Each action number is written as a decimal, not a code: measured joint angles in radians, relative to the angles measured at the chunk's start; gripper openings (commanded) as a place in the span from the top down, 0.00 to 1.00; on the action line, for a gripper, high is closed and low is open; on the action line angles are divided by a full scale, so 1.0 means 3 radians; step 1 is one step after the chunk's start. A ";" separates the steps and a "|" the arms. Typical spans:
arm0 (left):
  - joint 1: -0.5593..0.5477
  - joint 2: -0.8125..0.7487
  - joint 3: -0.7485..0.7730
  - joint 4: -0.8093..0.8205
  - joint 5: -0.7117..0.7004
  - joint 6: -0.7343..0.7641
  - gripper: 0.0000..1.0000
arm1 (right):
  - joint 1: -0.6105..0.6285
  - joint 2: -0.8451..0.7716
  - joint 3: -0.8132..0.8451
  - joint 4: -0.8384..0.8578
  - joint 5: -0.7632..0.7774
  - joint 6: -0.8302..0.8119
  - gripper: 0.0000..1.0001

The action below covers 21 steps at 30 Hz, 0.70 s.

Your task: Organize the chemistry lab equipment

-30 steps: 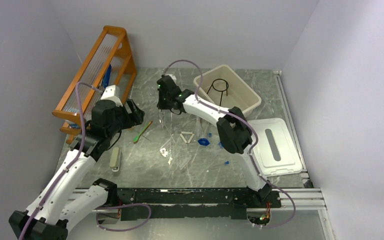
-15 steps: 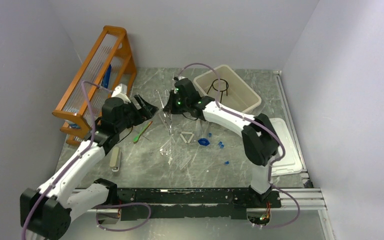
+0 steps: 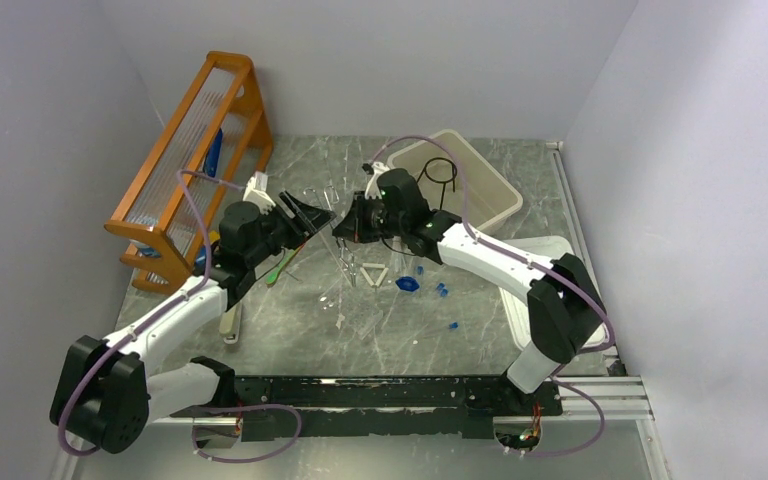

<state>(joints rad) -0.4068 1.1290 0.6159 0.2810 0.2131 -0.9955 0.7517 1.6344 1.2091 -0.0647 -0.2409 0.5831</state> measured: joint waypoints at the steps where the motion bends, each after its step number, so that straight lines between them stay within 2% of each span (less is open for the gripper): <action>1: -0.0011 0.0001 -0.0008 0.0047 -0.0004 -0.0018 0.41 | 0.0000 -0.0019 -0.0034 0.0017 -0.0025 -0.0011 1.00; 4: -0.0018 0.0005 -0.0013 0.0121 -0.0004 -0.0050 0.53 | 0.0000 -0.0045 -0.0093 0.0078 -0.0130 -0.0029 1.00; 8: -0.0022 0.0076 -0.0013 0.0207 0.0015 -0.0033 0.61 | -0.0008 -0.0052 -0.0102 0.0169 -0.0243 -0.0066 1.00; 12: -0.0029 0.0203 -0.0013 0.0214 0.0100 0.0014 0.76 | -0.0013 -0.0052 -0.0102 0.0211 -0.0361 -0.0090 1.00; 15: -0.0031 0.0221 -0.0011 0.0214 0.0145 0.0053 0.94 | -0.0008 -0.0052 -0.0102 0.0216 -0.0426 -0.0106 1.00; 16: -0.0031 0.0221 -0.0010 0.0225 0.0160 0.0045 0.95 | -0.0009 -0.0052 -0.0102 0.0217 -0.0434 -0.0116 1.00; 21: -0.0034 0.0221 0.0001 0.0249 0.0206 0.0057 0.95 | -0.0006 -0.0039 -0.0084 0.0205 -0.0464 -0.0144 0.74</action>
<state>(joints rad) -0.4171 1.1954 0.6163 0.3557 0.2749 -0.9783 0.7498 1.6226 1.1839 -0.0032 -0.3801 0.5400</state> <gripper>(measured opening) 0.073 0.136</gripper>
